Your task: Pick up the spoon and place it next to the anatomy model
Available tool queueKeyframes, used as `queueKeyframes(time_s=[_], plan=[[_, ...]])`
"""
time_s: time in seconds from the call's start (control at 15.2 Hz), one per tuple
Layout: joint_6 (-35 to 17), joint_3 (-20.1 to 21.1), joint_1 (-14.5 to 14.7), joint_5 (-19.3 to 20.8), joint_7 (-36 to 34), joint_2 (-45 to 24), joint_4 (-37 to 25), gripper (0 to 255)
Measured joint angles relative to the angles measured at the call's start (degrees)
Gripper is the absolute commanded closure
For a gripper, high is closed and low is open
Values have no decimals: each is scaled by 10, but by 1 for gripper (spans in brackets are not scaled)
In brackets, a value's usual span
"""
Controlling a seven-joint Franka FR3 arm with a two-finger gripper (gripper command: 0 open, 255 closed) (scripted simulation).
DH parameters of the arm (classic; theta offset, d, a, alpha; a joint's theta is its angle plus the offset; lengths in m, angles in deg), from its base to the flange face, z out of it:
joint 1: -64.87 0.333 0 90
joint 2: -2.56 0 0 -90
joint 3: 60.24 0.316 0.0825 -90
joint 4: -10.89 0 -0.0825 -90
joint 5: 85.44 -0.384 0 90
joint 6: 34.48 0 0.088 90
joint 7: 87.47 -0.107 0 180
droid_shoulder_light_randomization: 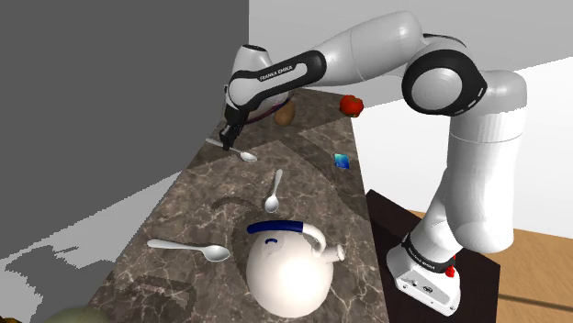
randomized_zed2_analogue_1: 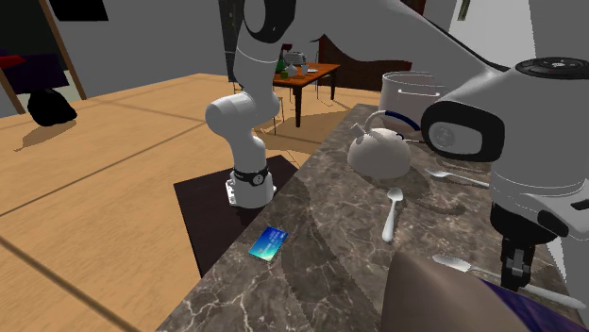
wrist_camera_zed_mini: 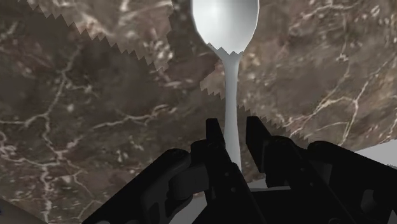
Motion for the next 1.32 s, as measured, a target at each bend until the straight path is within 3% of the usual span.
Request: queueKeyframes(time_s=[0.53,0.59,0.99,1.32], plan=[[-14,2,-1,-4,4,-7,7,255],[-14,2,-1,-4,4,-7,7,0],[-14,2,-1,-4,4,-7,7,0],[28,-5,-2,6,-1,39,10,0]])
